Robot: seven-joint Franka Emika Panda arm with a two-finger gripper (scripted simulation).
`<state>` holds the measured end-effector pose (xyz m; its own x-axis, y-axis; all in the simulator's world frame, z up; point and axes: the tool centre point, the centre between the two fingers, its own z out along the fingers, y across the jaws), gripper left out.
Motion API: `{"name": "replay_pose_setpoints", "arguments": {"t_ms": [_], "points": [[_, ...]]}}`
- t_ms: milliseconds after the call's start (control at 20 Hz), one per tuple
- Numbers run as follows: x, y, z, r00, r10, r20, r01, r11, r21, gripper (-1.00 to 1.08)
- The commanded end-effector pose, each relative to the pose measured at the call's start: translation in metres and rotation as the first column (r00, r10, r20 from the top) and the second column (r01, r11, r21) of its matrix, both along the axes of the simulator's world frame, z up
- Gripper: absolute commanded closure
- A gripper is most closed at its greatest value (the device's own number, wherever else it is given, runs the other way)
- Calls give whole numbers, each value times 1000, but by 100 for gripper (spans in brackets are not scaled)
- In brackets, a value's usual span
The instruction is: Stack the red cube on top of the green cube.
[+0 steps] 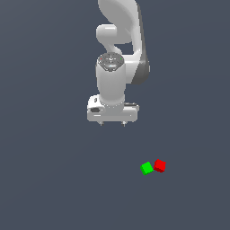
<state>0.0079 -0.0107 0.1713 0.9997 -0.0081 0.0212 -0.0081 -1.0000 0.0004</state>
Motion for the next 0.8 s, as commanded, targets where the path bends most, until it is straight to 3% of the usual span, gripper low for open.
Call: {"name": "replay_pose_setpoints", "arguments": {"t_ms": [0,400,750], "points": [[0,0,0,1000,0,0,0,1000,0,-92],[4,13,-5,1000,-21,-1,21,1000,0,-92],[16,44,-18,997,-73,-4,73,997,1,-92]]}}
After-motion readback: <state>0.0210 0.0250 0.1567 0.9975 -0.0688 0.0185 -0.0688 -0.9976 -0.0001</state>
